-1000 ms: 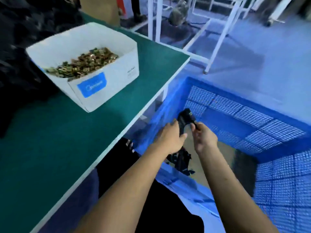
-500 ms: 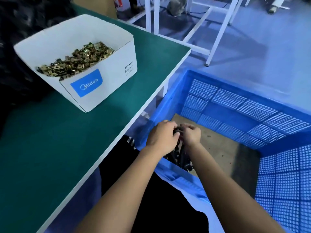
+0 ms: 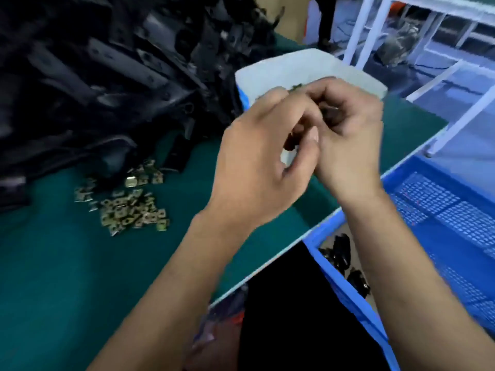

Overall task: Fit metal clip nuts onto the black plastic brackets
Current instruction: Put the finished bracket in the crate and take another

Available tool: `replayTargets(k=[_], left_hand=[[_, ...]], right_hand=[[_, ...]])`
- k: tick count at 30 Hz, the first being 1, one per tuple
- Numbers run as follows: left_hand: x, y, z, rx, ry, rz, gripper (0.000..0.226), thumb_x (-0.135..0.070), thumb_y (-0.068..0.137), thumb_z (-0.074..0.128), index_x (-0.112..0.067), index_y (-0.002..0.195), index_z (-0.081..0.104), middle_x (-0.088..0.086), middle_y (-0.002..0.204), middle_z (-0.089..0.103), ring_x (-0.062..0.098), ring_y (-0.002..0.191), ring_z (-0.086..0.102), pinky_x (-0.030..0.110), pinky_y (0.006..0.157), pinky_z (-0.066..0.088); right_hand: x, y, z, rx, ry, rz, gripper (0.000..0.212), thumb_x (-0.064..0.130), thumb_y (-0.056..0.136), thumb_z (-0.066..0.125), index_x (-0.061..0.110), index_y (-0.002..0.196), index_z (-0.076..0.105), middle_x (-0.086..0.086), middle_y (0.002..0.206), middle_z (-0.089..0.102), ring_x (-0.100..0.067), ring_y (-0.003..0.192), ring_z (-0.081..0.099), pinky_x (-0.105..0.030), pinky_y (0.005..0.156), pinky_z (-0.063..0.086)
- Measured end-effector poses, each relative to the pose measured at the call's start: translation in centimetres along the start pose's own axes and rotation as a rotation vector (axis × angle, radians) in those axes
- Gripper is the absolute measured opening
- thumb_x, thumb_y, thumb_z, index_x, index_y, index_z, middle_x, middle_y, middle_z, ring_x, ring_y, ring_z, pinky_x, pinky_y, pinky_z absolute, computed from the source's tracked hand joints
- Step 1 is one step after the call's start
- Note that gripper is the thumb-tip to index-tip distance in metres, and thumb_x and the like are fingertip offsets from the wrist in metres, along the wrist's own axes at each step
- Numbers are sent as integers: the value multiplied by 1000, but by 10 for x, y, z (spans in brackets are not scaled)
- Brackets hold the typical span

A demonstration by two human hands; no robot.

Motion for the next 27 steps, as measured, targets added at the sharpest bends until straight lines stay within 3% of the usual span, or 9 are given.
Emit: replayTargets(k=[2,4,6,9,13,17,20,23,27], left_hand=[[28,-10,-35,-90,41,-83,10,-2,86,61,-6,92,68,2,88,66,15,78,58,32,70,48],[51,-22,-62,-183,69,-192,11,1,84,57,-5,88,66,2,85,67,18,80,60,36,74,49],[73,-36,-91,-246,153,-282,12,-3,83,53,-5,87,64,1,82,65,20,77,60,40,70,49],[104,-56,-131,-248,359,-322,13,-12,80,47,-6,84,58,0,78,59,22,71,54,42,63,45],[137,-75,-172,-182,726,-317,15,-6,79,49,-3,89,60,10,87,61,33,85,53,47,71,44],[168,-84,-191,-39,753,-547,50,-7,79,58,-11,129,61,12,122,61,37,112,51,46,94,44],[180,-89,-195,27,786,-620,44,-11,88,64,-16,132,65,13,131,59,40,114,53,51,94,47],[182,-90,-201,-86,789,-587,23,-10,91,68,-12,113,72,13,117,62,38,107,56,45,88,46],[178,-92,-201,-198,787,-565,14,-7,91,64,-9,105,68,10,110,61,33,100,56,41,81,44]], right_hand=[[2,9,53,171,-20,-19,25,-5,83,58,16,82,71,6,75,69,-20,74,67,-46,70,57],[3,12,100,282,-56,-42,20,1,87,60,16,86,73,7,77,67,-15,77,63,-40,73,54],[7,9,146,399,-66,-60,19,3,79,56,15,80,71,8,75,65,-11,74,59,-34,69,50],[14,2,204,614,-229,-122,21,5,78,56,25,71,55,10,71,59,-7,70,50,-40,65,47],[11,-15,251,856,-523,-265,25,12,86,60,19,110,61,-3,97,70,-29,87,68,-45,74,55],[-3,-30,257,928,-620,-378,46,46,82,71,17,116,61,-3,115,53,-28,89,59,-35,67,41],[-7,-29,253,992,-606,-373,72,71,72,75,22,122,60,3,117,47,-17,83,52,-32,69,40],[-7,-23,248,1045,-538,-337,62,64,72,81,27,118,62,10,109,48,-12,92,57,-35,77,47],[-1,-13,237,927,-269,-312,41,49,75,86,25,99,64,11,96,56,2,76,53,-20,68,39]])
Point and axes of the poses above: each hand's wrist, its own y-axis towards the middle knuckle, its own z-axis out of the palm, x = y × z, the point moved 2 cm from there along y, towards the middle knuckle
